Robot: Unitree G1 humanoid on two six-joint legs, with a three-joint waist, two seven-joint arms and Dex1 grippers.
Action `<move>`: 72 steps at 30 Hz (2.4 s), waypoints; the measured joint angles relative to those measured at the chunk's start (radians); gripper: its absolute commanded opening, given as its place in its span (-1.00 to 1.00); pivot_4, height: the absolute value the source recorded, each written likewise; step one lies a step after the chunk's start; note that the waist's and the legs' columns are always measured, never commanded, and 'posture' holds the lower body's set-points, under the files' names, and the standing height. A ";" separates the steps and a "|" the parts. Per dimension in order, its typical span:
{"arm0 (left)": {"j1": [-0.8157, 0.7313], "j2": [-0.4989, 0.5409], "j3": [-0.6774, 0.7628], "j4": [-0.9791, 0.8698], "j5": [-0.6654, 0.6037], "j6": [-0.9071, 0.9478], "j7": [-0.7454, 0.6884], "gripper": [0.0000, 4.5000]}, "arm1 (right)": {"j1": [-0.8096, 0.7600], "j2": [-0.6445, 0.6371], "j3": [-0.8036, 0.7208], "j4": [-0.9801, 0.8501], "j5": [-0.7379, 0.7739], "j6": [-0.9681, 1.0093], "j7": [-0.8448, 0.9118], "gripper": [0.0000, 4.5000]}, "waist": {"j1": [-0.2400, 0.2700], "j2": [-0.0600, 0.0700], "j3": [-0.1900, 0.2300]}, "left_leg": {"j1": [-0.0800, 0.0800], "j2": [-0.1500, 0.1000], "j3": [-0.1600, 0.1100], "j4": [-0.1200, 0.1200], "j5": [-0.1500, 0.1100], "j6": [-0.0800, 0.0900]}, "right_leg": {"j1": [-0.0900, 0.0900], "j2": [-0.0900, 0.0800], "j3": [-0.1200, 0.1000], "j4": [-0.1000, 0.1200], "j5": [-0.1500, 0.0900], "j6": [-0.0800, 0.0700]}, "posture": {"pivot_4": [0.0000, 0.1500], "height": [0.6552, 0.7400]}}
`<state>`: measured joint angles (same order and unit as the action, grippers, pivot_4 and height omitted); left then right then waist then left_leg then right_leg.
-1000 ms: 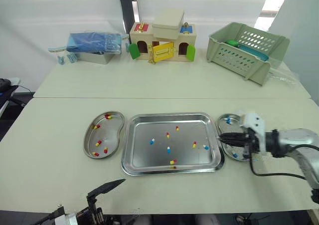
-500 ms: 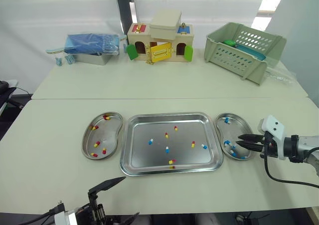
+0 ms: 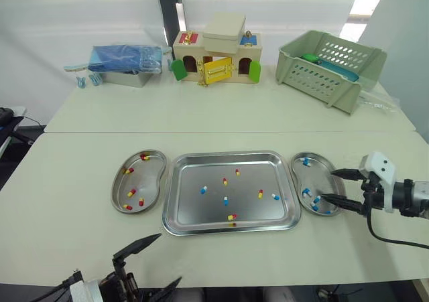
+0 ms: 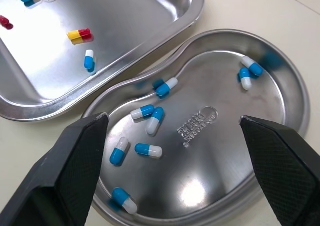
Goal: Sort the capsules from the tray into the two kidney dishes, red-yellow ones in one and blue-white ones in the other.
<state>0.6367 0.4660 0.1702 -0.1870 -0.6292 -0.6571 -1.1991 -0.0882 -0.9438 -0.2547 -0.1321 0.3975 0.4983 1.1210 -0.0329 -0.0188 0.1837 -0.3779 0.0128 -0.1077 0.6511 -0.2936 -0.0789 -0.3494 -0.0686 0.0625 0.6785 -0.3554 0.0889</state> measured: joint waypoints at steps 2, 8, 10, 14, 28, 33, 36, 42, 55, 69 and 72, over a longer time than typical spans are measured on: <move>0.023 0.011 0.031 -0.006 0.000 0.027 0.028 1.00 | -0.001 -0.018 -0.031 0.044 0.016 -0.015 0.026 0.99 | 0.000 0.000 0.000 | 0.000 0.000 0.000 0.000 0.000 0.000 | 0.000 0.000 0.000 0.000 0.000 0.000 | 1.00 1.00; -0.029 0.109 0.218 0.049 -0.009 0.172 0.152 1.00 | -0.027 -0.085 -0.067 0.203 0.019 -0.072 0.112 0.99 | 0.000 0.000 0.000 | 0.004 0.000 0.000 0.000 0.000 0.000 | 0.003 0.000 0.000 0.001 0.000 0.000 | 1.00 1.00; -0.044 0.156 0.292 0.077 -0.041 0.258 0.192 1.00 | -0.051 -0.100 -0.065 0.270 0.010 -0.105 0.136 0.99 | -0.002 0.000 0.000 | 0.005 0.000 0.000 0.000 0.000 0.000 | 0.004 0.000 0.000 0.001 0.000 0.000 | 1.00 1.00; -0.063 0.245 0.397 0.137 -0.070 0.395 0.208 1.00 | -0.104 -0.110 -0.045 0.400 -0.030 -0.180 0.148 0.99 | -0.008 0.001 0.000 | 0.006 0.000 0.000 -0.001 0.000 0.000 | 0.005 0.000 0.000 0.001 0.000 0.000 | 1.00 1.00; -0.282 0.486 0.571 0.380 -0.015 0.678 0.183 1.00 | -0.164 -0.119 0.005 0.645 -0.110 -0.356 0.184 0.99 | -0.031 0.005 0.002 | 0.011 0.001 0.003 -0.004 0.000 0.000 | 0.006 0.001 0.003 0.001 0.000 0.000 | 1.00 1.00; -0.306 0.487 0.572 0.371 0.008 0.708 0.180 1.00 | -0.163 -0.119 0.004 0.647 -0.109 -0.357 0.184 0.99 | -0.032 0.005 0.002 | 0.011 0.001 0.003 -0.004 0.000 0.000 | 0.006 0.001 0.003 0.001 0.000 0.000 | 1.00 1.00; -0.319 0.470 0.572 0.342 0.016 0.715 0.180 1.00 | -0.156 -0.119 0.004 0.645 -0.108 -0.357 0.184 0.99 | -0.030 0.005 0.002 | 0.011 0.001 0.004 -0.004 0.000 0.000 | 0.006 0.000 0.003 0.001 0.000 0.000 | 1.00 1.00; -0.341 0.389 0.573 0.273 0.015 0.671 0.151 1.00 | -0.144 -0.120 0.003 0.635 -0.102 -0.357 0.187 0.99 | -0.030 0.005 0.002 | 0.011 0.001 0.004 -0.004 0.000 0.000 | 0.006 0.000 0.004 0.001 0.000 0.000 | 1.00 1.00; -0.088 -0.047 0.412 -0.139 -0.003 0.520 0.110 1.00 | -0.108 -0.120 0.000 0.488 -0.078 -0.307 0.186 0.99 | -0.020 0.004 0.002 | 0.012 0.001 0.007 -0.003 0.000 0.000 | 0.009 -0.001 0.005 0.000 0.000 0.000 | 1.00 1.00; 0.083 -0.289 0.182 -0.208 0.098 0.288 0.167 1.00 | -0.099 -0.120 -0.001 0.380 -0.061 -0.246 0.182 0.99 | -0.013 0.004 0.002 | 0.013 0.001 0.007 -0.003 0.000 0.000 | 0.011 -0.001 0.005 -0.002 0.000 0.000 | 1.00 1.00; 0.103 -0.317 0.161 -0.207 0.122 0.247 0.198 1.00 | -0.104 -0.116 0.003 0.341 -0.058 -0.233 0.182 0.99 | -0.013 0.003 0.003 | 0.013 0.001 0.007 -0.003 0.000 0.000 | 0.011 0.000 0.005 -0.002 0.000 0.000 | 1.00 1.00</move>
<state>0.7392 0.1492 0.3314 -0.3936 -0.5070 -0.4102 -1.0009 -0.1917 -1.0597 -0.2516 0.2091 0.3399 0.2649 1.3034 -0.0455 -0.0156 0.1864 -0.3649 0.0136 -0.1011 0.6484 -0.2937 -0.0790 -0.3379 -0.0691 0.0673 0.6764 -0.3555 0.0891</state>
